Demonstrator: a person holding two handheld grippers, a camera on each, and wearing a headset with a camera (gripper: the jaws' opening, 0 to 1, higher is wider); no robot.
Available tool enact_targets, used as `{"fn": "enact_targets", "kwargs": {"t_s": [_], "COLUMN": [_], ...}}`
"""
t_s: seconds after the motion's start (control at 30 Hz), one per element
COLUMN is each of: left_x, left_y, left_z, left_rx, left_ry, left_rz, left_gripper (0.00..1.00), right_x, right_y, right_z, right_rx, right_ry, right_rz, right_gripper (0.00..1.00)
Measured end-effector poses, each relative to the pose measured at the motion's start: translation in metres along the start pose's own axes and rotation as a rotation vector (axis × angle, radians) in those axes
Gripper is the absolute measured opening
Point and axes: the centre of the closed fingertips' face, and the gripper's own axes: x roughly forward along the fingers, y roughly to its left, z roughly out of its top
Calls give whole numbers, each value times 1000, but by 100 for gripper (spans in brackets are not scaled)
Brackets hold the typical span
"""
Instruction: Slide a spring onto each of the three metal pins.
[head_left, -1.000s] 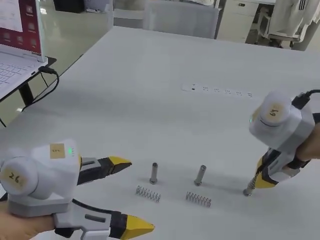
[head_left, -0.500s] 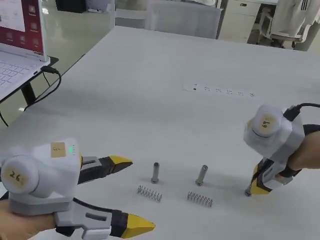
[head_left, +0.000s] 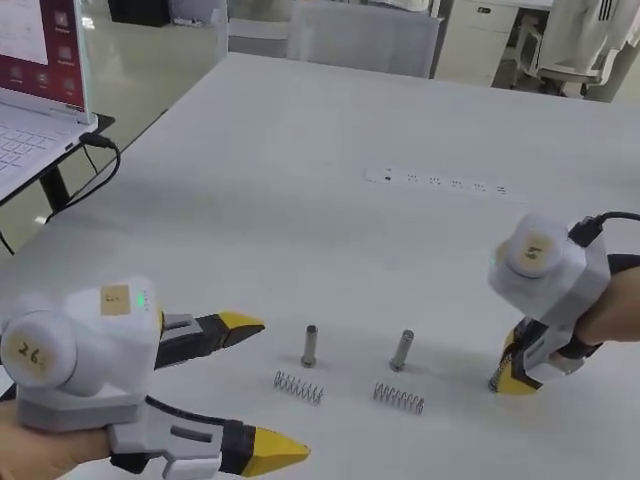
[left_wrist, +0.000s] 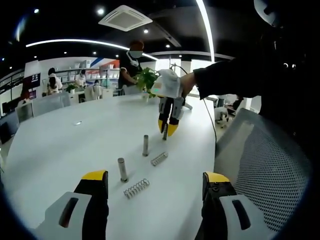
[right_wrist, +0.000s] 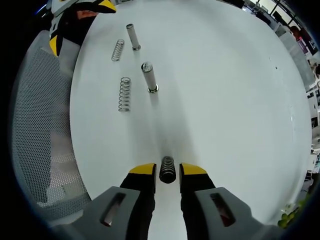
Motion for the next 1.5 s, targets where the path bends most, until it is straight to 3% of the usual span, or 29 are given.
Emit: {"fn": "enact_targets", "kwargs": {"t_s": [0.3, 0.53, 0.97, 1.5], "left_x": [1, 0, 1, 1], "left_y": [-1, -2, -4, -3], "left_z": [1, 2, 1, 2], "left_rx": [2, 2, 5, 4], "left_ry": [0, -2, 3, -5], "left_rz": [-3, -4, -13, -18], "left_gripper": [73, 73, 73, 73], "right_x": [-1, 0, -1, -4], "right_y": [2, 7, 32, 68], "right_z": [-8, -17, -28, -3], "right_rx": [31, 56, 102, 87], "right_ry": [-18, -25, -41, -105], "right_rz": [0, 1, 23, 51], "right_gripper": [25, 26, 26, 26]}}
